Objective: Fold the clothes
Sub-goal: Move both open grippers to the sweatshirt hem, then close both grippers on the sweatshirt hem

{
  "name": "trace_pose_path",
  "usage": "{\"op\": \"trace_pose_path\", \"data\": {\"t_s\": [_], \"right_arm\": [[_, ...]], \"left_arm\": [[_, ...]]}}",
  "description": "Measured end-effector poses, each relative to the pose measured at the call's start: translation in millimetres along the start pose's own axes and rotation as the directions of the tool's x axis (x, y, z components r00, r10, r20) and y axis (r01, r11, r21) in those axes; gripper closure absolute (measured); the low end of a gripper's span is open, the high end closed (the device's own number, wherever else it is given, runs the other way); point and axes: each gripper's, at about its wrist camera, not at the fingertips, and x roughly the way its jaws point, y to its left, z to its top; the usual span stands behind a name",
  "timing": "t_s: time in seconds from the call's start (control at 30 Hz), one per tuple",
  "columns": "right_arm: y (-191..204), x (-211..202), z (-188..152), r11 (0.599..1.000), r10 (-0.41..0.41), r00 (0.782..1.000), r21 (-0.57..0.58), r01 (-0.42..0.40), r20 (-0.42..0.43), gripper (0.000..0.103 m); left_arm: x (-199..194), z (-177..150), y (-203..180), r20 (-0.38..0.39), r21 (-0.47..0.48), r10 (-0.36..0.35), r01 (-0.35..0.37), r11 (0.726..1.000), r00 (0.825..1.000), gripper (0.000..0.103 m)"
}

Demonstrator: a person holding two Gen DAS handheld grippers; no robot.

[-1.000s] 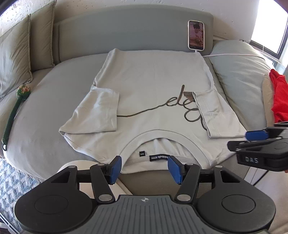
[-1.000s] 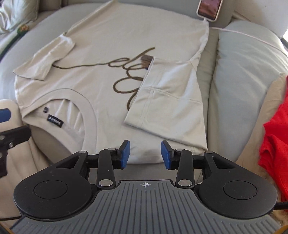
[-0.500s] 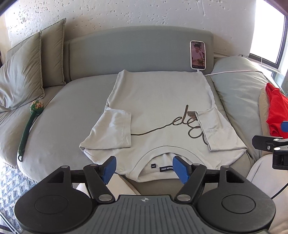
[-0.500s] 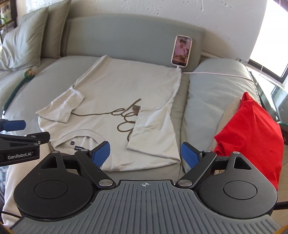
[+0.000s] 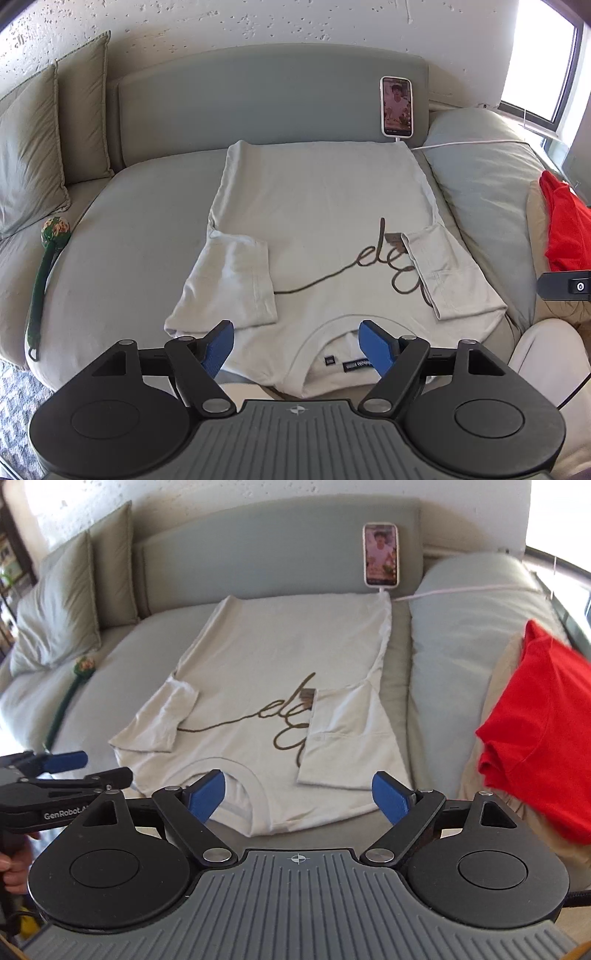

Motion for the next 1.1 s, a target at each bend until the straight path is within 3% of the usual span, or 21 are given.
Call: {"op": "trace_pose_path", "data": {"t_s": [0.07, 0.27, 0.33, 0.37, 0.4, 0.53, 0.67, 0.8, 0.93, 1.1], "right_arm": [[-13, 1, 14, 0.997, 0.021, 0.999, 0.075, -0.019, -0.027, 0.015], [-35, 10, 60, 0.987, -0.001, 1.0, 0.158, 0.001, 0.002, 0.015], [-46, 19, 77, 0.976, 0.004, 1.0, 0.218, -0.01, 0.028, 0.015], [-51, 26, 87, 0.97, 0.003, 0.999, 0.245, -0.014, 0.044, 0.016], [-56, 33, 97, 0.964, -0.002, 0.998, 0.267, -0.013, 0.056, 0.02], [-75, 83, 135, 0.96, -0.053, 0.999, 0.276, 0.051, -0.002, 0.036], [-95, 140, 180, 0.963, -0.066, 0.996, 0.258, 0.081, -0.065, 0.041], [-127, 199, 218, 0.943, -0.1, 0.993, 0.311, 0.117, -0.069, 0.044], [-162, 257, 241, 0.907, -0.071, 0.993, 0.407, 0.104, -0.096, 0.055], [-179, 312, 272, 0.911, -0.045, 0.998, 0.409, 0.061, -0.048, 0.056]], "left_arm": [[4, 18, 14, -0.003, 0.001, -0.009, 0.009, 1.0, 1.0, 0.023], [42, 74, 50, -0.007, 0.001, -0.015, 0.015, 1.0, 1.0, 0.022], [65, 95, 64, -0.039, -0.033, -0.038, 0.037, 0.999, 0.998, 0.032], [79, 106, 71, -0.068, -0.051, -0.046, 0.043, 0.998, 0.997, 0.048], [95, 118, 77, -0.098, -0.071, -0.047, 0.04, 0.997, 0.994, 0.055], [157, 163, 101, -0.175, -0.103, -0.044, 0.026, 0.994, 0.984, 0.055], [214, 201, 134, -0.138, -0.209, -0.096, 0.066, 0.976, 0.986, 0.046], [282, 219, 155, -0.19, -0.279, -0.125, 0.068, 0.958, 0.974, 0.053], [337, 233, 156, -0.231, -0.243, -0.119, 0.062, 0.968, 0.966, 0.055], [374, 254, 154, -0.147, -0.216, -0.098, 0.065, 0.974, 0.984, 0.052]]}}
